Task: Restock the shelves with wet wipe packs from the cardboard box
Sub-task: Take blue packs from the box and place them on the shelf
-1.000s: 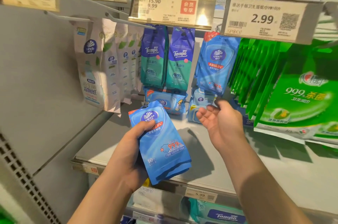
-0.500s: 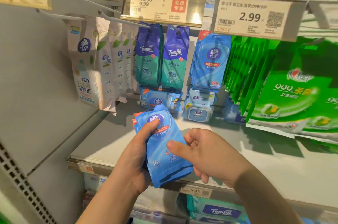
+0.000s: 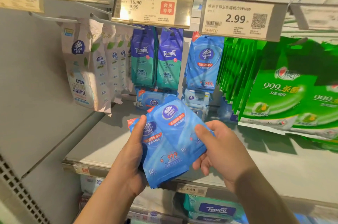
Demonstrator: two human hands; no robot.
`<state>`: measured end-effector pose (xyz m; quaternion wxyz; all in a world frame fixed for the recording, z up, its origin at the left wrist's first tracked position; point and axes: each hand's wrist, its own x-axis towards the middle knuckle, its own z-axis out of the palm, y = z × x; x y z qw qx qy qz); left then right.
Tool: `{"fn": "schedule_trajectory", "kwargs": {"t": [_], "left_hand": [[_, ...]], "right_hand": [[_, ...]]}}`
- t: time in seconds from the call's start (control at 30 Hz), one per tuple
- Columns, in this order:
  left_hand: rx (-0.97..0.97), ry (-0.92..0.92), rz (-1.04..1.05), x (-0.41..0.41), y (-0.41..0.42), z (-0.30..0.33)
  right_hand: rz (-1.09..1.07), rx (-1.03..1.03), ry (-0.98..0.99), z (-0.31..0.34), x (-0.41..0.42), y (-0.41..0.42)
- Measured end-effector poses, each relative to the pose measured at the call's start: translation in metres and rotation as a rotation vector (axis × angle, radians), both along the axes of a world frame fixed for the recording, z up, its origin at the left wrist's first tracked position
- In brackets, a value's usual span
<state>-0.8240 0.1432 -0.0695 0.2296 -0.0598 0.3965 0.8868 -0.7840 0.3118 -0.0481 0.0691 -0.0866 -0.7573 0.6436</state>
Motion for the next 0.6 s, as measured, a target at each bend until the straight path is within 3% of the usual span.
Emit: {"fn": "schedule_trajectory", "kwargs": {"t": [0.3,0.6], "left_hand": [[0.005,-0.069,0.055,0.002,-0.003,-0.007],[0.059,-0.063,0.034,0.009,-0.004,-0.004]], "right_hand": [[-0.178,-0.108,0.615,0.024,0.031,-0.016],[-0.317,-0.163,0.759,0.038,0.026,-0.018]]}}
